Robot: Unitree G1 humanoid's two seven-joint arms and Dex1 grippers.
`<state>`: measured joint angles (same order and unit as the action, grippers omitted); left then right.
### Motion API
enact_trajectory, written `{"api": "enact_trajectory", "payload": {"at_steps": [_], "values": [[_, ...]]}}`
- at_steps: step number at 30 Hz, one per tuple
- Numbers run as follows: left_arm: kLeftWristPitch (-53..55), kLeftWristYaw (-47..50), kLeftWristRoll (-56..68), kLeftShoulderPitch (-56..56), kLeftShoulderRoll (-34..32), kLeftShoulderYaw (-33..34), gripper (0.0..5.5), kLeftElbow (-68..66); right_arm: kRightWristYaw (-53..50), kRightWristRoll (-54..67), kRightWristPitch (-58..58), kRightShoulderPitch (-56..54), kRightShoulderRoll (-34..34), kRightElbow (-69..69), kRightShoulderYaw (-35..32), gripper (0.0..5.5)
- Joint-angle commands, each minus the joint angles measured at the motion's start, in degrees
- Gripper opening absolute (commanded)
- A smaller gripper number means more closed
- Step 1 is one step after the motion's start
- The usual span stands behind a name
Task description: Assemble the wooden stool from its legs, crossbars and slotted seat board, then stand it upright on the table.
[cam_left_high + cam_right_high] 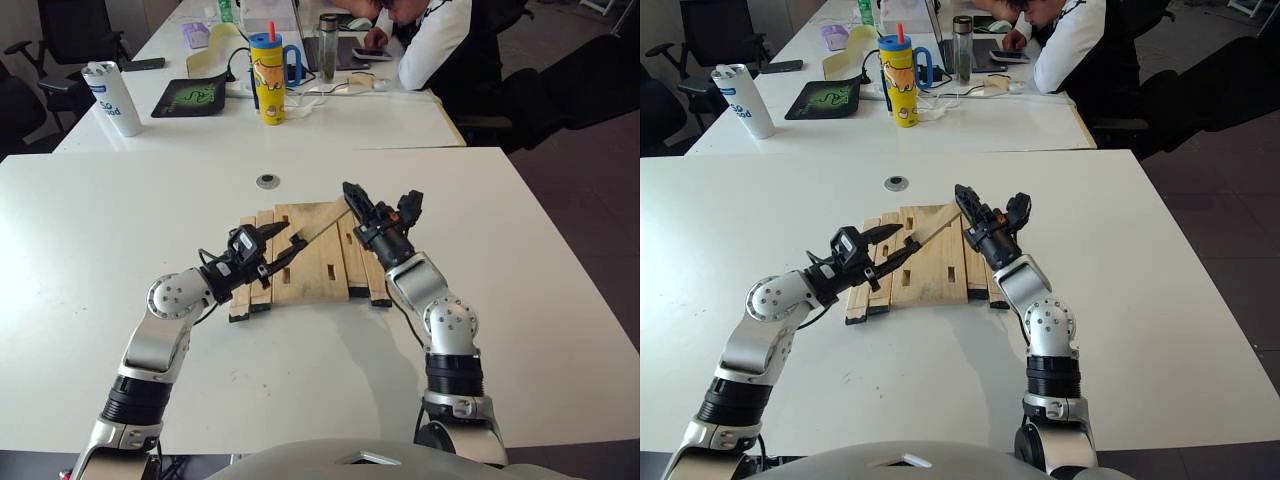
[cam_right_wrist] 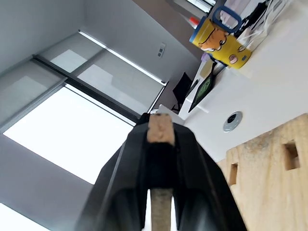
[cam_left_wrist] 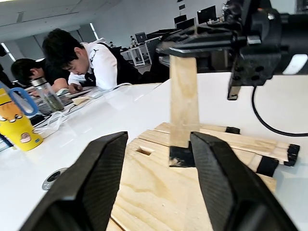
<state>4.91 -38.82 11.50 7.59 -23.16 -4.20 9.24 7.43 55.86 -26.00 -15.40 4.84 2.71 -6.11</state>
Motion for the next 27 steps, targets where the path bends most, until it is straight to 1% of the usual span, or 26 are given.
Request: {"api": "enact_trajectory", "payload": {"at_steps": [1, 5, 6, 11, 18, 27], "values": [[2.0, 5.6, 2.7, 1.4, 2.3, 5.8, 2.59, -4.2, -5.0, -13.0, 11.1, -1.0, 0.4, -4.1, -1.9, 0.44], [3.4, 10.1, 3.2, 1.9, 4.0, 8.4, 2.1, -5.8, -7.2, -19.7, 14.2, -0.2, 1.1, -4.6, -1.5, 0.44], [3.6, 10.7, 3.2, 1.8, 4.3, 8.5, 1.88, -6.2, -7.6, -20.5, 14.6, 0.2, 1.7, -4.9, -1.5, 0.44], [4.6, 12.6, 2.8, 1.1, 5.1, 8.6, 1.08, -6.6, -8.0, -22.3, 16.2, -0.5, 2.9, -6.7, -2.1, 0.44], [6.0, 13.9, 2.6, 1.2, 5.2, 8.5, 0.18, -7.5, -8.2, -21.6, 18.6, -4.7, 3.5, -12.4, -5.0, 0.44], [6.7, 15.6, 2.5, 1.4, 5.4, 8.6, 0.17, -8.1, -6.3, -24.4, 22.1, -7.8, 2.9, -20.3, -6.9, 0.44]]}}
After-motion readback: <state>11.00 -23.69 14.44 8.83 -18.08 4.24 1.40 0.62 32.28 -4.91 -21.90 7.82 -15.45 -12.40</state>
